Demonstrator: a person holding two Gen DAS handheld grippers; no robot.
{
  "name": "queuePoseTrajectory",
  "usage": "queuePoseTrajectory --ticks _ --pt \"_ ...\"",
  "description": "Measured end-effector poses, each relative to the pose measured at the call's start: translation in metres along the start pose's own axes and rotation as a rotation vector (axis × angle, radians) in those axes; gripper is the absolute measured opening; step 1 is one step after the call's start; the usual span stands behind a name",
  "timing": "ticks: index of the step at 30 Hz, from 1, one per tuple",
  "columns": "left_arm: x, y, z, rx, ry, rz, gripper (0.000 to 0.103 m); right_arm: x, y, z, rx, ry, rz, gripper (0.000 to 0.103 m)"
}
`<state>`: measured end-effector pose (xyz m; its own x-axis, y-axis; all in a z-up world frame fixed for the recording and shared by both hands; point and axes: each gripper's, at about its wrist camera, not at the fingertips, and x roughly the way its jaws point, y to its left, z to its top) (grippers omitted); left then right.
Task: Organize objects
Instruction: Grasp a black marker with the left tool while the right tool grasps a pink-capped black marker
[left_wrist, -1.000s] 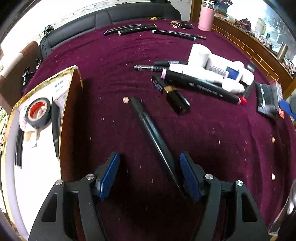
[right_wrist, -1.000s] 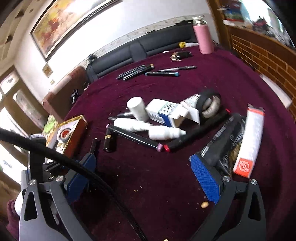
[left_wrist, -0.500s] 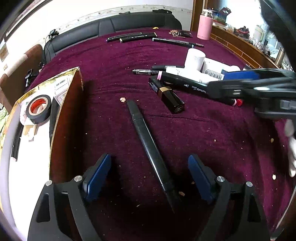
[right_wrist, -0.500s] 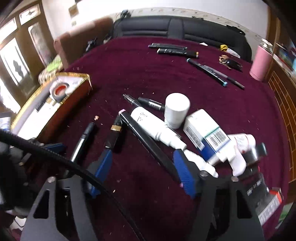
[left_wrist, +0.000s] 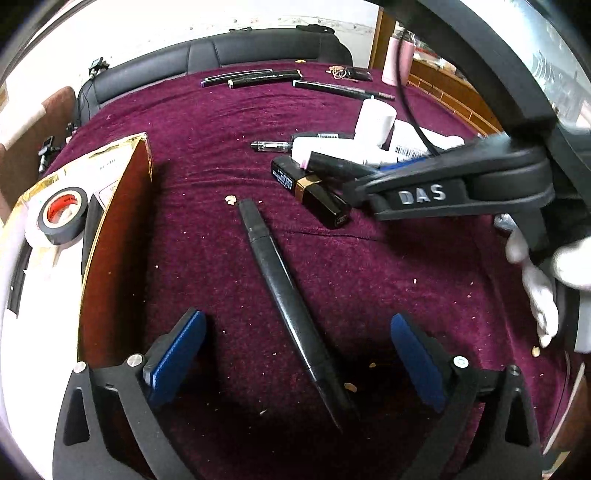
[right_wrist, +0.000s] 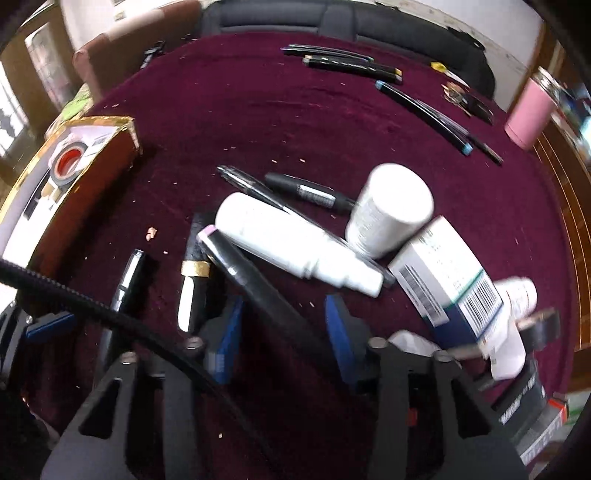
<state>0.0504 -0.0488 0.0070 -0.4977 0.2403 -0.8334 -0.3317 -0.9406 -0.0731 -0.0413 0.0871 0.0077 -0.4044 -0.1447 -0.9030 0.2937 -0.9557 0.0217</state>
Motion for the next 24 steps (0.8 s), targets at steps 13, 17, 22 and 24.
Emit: queuePoseTrajectory --ticks 13,17,22,24 --pt "0.016 -0.011 0.015 0.05 0.039 0.079 0.102 -0.034 -0.028 -0.061 0.127 0.01 0.089 0.031" --pt "0.025 -0.007 0.025 0.047 0.013 0.08 0.101 -0.03 -0.025 -0.049 0.08 -0.008 0.045 0.031" --pt "0.014 -0.012 0.019 0.078 -0.036 0.04 0.057 -0.026 -0.016 -0.042 0.008 -0.026 -0.013 0.031" --pt "0.01 -0.01 0.02 0.074 -0.04 0.027 0.018 -0.026 -0.011 -0.041 -0.009 -0.033 -0.034 0.032"
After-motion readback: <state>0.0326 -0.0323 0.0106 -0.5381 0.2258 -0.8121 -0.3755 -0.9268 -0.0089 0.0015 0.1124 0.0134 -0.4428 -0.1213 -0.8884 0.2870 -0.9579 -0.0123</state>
